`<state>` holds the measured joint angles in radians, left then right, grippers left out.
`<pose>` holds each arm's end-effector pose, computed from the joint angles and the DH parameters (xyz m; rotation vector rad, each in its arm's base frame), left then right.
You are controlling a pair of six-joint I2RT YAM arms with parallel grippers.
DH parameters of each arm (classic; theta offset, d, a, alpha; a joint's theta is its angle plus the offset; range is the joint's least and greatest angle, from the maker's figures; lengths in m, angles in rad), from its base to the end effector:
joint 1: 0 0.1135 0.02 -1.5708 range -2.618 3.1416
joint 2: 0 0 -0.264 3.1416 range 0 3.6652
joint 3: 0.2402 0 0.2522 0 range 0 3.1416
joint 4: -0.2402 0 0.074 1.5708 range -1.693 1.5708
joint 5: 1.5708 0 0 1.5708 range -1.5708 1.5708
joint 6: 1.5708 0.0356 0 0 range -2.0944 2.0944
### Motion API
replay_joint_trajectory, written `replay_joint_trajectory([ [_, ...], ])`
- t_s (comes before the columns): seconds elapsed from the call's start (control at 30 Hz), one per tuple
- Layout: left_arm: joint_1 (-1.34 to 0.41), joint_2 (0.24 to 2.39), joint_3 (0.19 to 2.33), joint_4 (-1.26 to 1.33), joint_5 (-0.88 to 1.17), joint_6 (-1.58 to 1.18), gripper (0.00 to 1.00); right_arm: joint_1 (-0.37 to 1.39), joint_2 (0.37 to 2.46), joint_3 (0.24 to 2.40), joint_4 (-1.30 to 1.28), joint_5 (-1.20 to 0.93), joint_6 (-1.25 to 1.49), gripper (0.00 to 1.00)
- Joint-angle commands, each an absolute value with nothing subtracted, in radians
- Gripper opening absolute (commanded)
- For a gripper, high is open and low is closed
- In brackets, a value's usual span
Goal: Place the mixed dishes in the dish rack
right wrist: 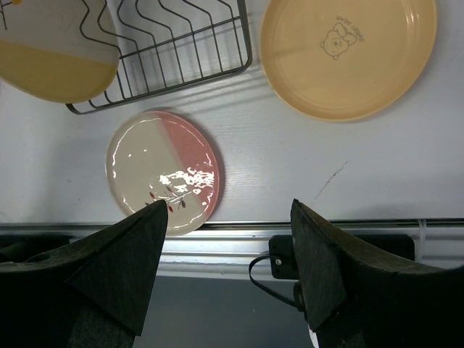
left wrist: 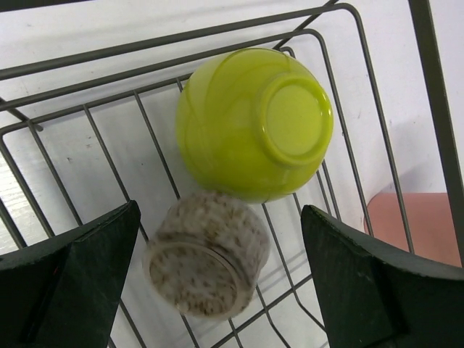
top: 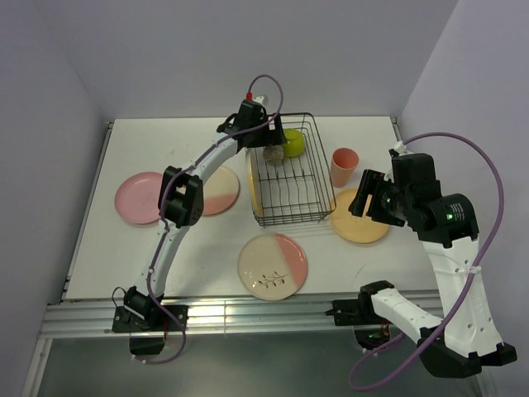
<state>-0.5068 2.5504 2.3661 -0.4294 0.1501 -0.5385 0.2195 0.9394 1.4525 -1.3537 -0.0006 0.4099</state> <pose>0.5047 -0.2863 0.2118 0.0527 2.2779 -0.7379 0.1183 0.0264 0.4175 0.2309 2.4210 0.2884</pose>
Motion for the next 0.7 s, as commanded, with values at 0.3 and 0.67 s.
replay_joint_trajectory([
  [0.3, -0.485, 2.467, 2.396, -0.41, 0.149, -0.528, 0.99, 0.207, 0.948, 1.456, -1.325, -0.015, 0.397, 0.76],
  [0.67, -0.427, 2.323, 2.312, -0.235, 0.198, -0.636, 0.99, 0.207, 0.956, 1.454, -1.316, -0.021, 0.402, 0.76],
])
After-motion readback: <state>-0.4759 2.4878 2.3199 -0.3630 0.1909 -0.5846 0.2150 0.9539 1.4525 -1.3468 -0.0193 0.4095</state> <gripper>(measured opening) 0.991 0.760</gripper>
